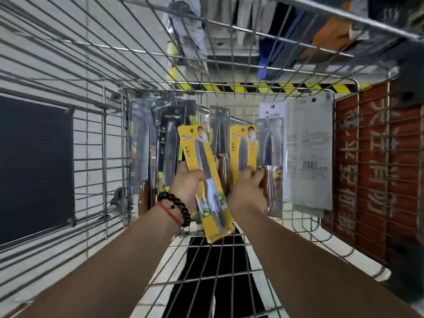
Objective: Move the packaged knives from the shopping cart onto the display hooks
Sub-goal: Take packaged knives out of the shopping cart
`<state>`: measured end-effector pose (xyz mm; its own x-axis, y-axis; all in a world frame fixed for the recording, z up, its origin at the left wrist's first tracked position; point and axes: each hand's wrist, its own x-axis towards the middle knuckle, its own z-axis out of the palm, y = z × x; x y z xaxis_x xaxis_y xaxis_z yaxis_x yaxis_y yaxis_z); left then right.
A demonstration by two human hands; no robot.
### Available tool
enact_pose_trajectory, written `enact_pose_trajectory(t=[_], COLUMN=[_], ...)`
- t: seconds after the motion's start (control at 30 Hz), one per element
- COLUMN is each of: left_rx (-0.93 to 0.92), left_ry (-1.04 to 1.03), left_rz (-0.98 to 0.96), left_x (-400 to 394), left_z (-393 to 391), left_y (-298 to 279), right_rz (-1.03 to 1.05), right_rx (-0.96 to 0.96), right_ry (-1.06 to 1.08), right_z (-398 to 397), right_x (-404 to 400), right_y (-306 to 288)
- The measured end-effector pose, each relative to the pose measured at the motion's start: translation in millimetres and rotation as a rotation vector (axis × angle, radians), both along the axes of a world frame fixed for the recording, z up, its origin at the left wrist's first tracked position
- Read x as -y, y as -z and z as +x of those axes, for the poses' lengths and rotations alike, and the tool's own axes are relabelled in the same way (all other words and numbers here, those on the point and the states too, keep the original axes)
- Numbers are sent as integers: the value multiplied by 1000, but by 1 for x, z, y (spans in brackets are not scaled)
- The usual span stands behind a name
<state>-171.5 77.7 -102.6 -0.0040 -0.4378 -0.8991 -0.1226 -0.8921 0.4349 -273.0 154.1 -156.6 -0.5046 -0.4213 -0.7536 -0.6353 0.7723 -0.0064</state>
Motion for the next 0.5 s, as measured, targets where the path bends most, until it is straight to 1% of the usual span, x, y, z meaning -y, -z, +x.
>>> enact_pose_trajectory(t=[0.1,0.3,0.4,0.5], left_rx=[-33,-80,-88,-51], left_ry=[27,98,90,132], left_rz=[-38,-144,-138,-113], left_x=[-6,-4,-2,-2], left_z=[5,1,0,1], left_y=[2,-8,-15,-12], right_rz=[-71,-161,-244,-309], right_rx=[3,79,122,202], right_ry=[92,52,63,163], right_z=[-4,-25,-35,-44], right_x=[-4,-10,-15,-15], right_y=[5,-9,-22,-41])
